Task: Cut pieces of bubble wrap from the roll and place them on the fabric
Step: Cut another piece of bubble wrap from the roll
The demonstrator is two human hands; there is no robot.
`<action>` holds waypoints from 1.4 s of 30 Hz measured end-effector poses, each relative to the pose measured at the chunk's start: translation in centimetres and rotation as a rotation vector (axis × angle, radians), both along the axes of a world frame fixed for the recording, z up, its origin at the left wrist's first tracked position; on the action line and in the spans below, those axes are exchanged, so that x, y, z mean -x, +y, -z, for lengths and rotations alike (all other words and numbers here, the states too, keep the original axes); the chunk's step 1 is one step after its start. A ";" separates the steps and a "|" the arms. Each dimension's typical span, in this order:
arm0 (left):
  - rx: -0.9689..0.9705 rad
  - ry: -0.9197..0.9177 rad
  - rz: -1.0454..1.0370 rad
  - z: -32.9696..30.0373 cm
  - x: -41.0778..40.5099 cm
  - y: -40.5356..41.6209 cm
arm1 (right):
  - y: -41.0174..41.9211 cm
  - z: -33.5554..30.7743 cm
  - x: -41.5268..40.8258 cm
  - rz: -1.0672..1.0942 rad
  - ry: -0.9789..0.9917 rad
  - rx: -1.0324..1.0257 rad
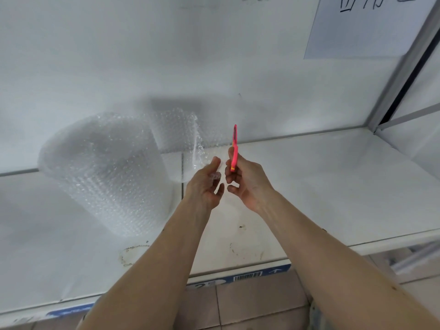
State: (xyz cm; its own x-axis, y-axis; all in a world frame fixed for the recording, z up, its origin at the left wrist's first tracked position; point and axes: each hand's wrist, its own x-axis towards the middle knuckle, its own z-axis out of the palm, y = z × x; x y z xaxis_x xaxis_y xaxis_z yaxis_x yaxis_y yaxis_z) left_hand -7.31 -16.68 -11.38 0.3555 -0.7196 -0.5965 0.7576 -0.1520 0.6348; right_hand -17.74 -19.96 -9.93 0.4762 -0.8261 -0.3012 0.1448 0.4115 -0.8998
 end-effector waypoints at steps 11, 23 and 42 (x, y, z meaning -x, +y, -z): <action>0.033 -0.063 0.038 -0.2 -0.5 -0.1 | -2.4 0.1 4.6 0.058 0.509 0.345; -0.129 -0.274 0.047 1.5 -1.4 -0.4 | -2.9 3.5 7.6 -0.137 1.460 0.580; -0.321 -1.716 0.626 5.9 -0.7 -0.2 | -2.4 3.3 6.3 -0.193 1.355 0.626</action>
State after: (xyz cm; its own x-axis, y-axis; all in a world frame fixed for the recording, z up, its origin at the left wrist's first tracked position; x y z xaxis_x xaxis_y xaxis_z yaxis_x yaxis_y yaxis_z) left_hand -6.60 -16.85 -17.30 0.4029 -0.9144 -0.0379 -0.8125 -0.3764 0.4452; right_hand -24.04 -22.32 -13.21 0.2474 -0.9431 -0.2220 -0.9271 -0.1638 -0.3372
